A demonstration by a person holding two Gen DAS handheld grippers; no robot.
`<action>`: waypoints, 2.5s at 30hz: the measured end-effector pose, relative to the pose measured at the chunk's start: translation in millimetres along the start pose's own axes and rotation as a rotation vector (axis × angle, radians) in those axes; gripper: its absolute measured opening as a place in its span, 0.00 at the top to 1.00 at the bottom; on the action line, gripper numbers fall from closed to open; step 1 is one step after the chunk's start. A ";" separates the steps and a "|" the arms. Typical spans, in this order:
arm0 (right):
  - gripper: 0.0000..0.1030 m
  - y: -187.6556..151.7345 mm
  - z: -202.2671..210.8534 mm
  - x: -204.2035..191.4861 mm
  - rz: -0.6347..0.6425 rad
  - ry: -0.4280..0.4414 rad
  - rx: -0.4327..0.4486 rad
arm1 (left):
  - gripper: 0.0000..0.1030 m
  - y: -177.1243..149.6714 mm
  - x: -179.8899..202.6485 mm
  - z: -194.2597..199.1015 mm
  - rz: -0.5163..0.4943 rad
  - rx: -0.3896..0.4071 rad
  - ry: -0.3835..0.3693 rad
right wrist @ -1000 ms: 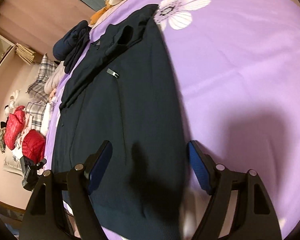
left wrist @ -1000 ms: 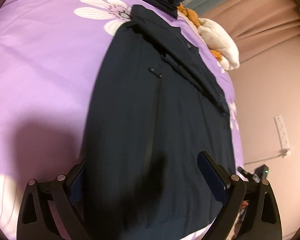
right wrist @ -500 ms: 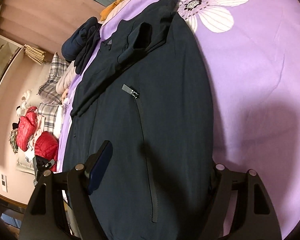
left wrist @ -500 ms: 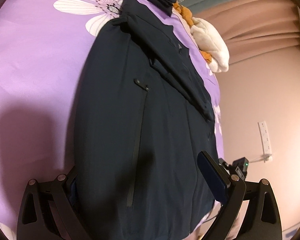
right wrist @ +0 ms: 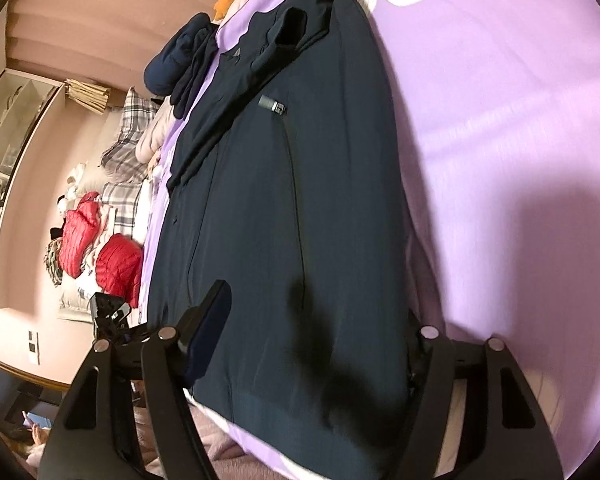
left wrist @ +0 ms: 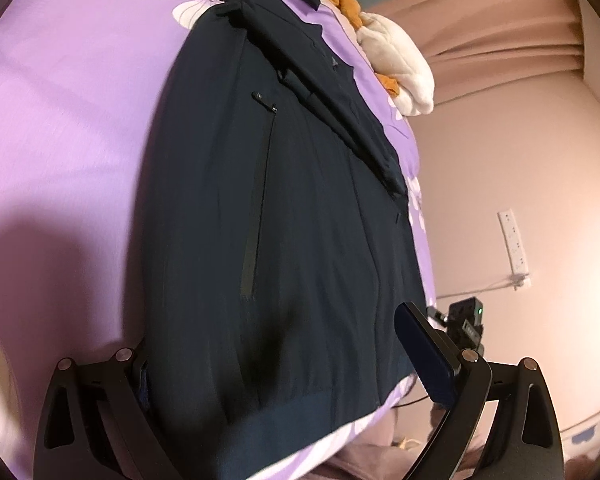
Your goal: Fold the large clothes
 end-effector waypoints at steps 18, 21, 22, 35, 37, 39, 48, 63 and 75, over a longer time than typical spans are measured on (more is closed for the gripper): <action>0.31 -10.3 -12.0 -9.1 0.013 0.009 -0.006 | 0.16 4.7 6.1 -13.8 0.035 0.024 0.022; 0.34 -4.8 -20.3 -12.2 0.036 0.005 -0.007 | 0.21 10.8 2.3 -19.7 0.047 0.016 0.043; 0.37 -2.5 -23.5 -12.9 0.038 0.008 -0.007 | 0.23 13.2 2.2 -21.6 0.050 0.017 0.048; 0.78 -0.3 -19.9 5.2 0.032 -0.013 0.007 | 0.74 7.8 -20.9 -14.3 0.080 0.027 0.101; 0.80 0.0 -18.9 5.5 0.038 -0.022 0.013 | 0.80 7.1 -21.7 -13.1 0.078 0.033 0.109; 0.83 0.1 -19.2 3.0 0.055 -0.031 0.017 | 0.89 8.3 -19.1 -11.1 0.076 0.045 0.108; 0.87 11.2 -18.1 -32.6 0.128 0.048 0.066 | 0.91 21.1 27.8 11.6 -0.029 0.144 0.059; 0.89 32.7 -18.4 -85.8 0.219 0.202 0.149 | 0.96 42.3 77.5 22.4 -0.132 0.237 -0.009; 0.90 39.7 -10.9 -116.4 0.275 0.255 0.195 | 0.96 50.2 99.2 42.3 -0.198 0.309 -0.073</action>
Point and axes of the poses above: each gripper's, at about its wrist camera, not at the fingertips, and z roughly against the way its jaws point, x to its right, y to its top, the point moved 8 cm from there along -z, roughly the way its jaws point, and after that the axes turned 12 degrees about y, right-handed, at the moved point
